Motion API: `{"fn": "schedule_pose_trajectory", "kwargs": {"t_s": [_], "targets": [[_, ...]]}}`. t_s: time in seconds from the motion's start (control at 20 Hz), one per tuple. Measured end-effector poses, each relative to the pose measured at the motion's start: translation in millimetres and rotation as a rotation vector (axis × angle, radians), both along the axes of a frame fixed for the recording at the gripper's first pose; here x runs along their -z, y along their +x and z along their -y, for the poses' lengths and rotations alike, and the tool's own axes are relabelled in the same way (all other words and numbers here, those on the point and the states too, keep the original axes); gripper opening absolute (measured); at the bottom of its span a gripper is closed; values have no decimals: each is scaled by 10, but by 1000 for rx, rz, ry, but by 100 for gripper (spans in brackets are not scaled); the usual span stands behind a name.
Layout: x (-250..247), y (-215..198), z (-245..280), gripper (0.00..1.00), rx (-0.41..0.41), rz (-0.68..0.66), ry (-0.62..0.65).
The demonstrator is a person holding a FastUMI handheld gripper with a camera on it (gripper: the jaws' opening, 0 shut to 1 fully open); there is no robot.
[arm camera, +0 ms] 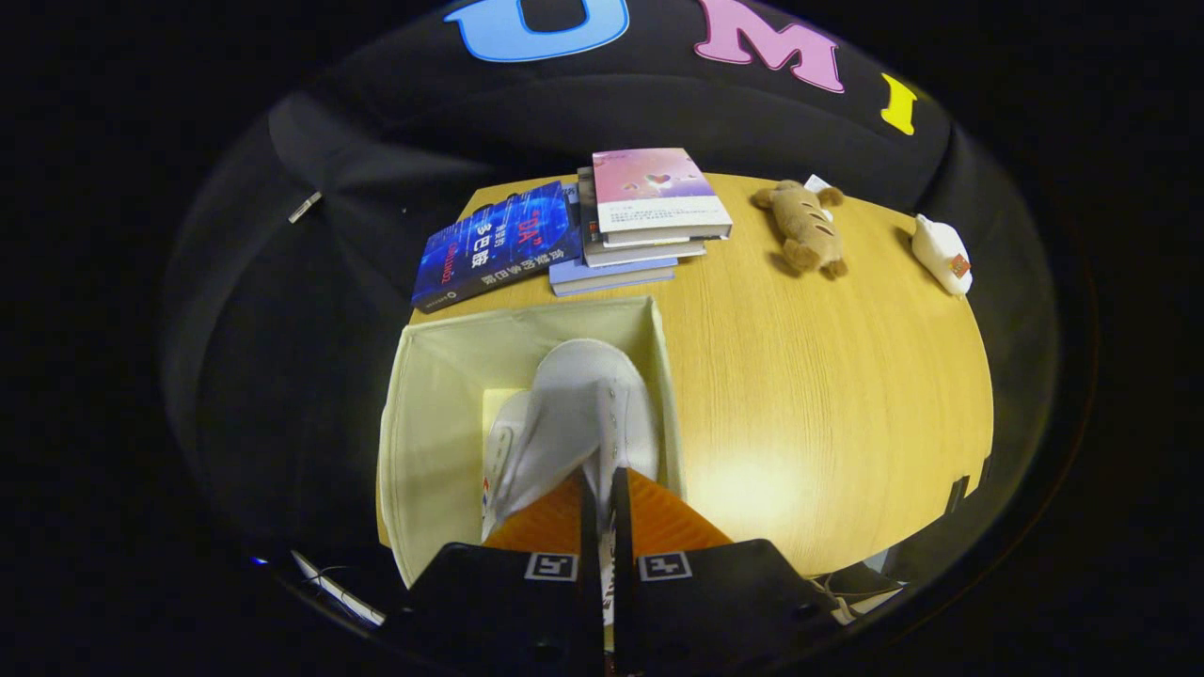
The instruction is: Open the storage box then place both shoes into the box .Put the left shoe in first, then the right shoe, with the right side of both shoes facing outward in a uniform manner.
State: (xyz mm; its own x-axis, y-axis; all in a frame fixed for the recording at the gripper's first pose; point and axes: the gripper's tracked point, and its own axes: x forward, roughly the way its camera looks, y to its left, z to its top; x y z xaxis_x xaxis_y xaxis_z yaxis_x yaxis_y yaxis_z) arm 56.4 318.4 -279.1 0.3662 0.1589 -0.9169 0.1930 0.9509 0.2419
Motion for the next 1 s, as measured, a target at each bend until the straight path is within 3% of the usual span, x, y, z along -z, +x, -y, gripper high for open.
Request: {"fn": "schedule_pose_trajectory", "kwargs": {"t_s": [0.2,0.25,0.5,0.6,1.0], "targets": [[-240,206,-62,9,-13,91,29],[-283,249,-70,15,-15,109,40],[-271,130,23,83,-22,101,70],[-260,80,53,97,-24,102,79],[-415,-13,503,98,-38,216,134]]}}
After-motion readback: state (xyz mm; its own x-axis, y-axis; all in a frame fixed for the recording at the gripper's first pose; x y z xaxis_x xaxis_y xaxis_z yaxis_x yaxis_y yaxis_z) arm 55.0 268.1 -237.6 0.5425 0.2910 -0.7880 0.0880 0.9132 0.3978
